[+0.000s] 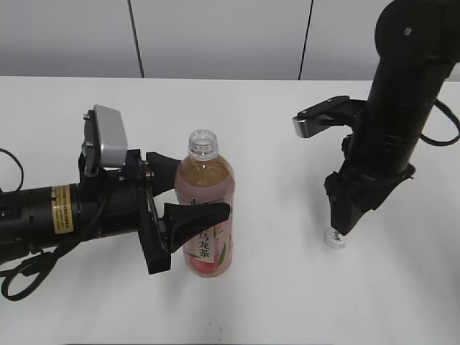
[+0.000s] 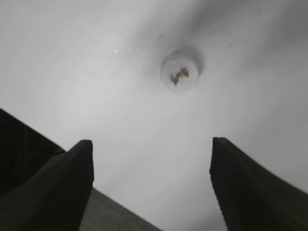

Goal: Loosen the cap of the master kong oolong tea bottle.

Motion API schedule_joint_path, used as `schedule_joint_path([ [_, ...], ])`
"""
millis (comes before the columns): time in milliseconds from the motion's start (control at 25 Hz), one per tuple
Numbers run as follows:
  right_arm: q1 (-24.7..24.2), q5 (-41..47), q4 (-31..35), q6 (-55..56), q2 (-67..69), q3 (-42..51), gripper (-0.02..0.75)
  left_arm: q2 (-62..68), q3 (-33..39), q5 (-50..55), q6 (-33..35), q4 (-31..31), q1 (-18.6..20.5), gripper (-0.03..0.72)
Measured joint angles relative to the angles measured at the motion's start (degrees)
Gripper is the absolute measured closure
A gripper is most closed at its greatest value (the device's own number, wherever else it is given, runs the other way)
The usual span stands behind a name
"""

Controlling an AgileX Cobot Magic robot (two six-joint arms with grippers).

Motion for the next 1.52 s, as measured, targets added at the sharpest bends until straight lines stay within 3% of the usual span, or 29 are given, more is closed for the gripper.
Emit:
schedule_joint_path([
  [240,0.00,7.05,-2.34,5.82,-10.26,0.00,0.171,0.00,0.00,0.00,0.00,0.00,0.00,0.228],
  [560,0.00,8.18,-6.14,8.56,-26.79,3.50,0.171,0.00,0.00,0.02,0.00,0.00,0.00,0.228],
  [1160,0.00,7.48,-6.20,13.42,-64.72,30.25,0.171,0.00,0.00,0.02,0.00,0.00,0.00,0.228],
  [1520,0.00,2.25,-6.20,13.46,-87.60,37.32,0.172,0.00,0.00,0.07,0.00,0.27,0.00,0.101],
])
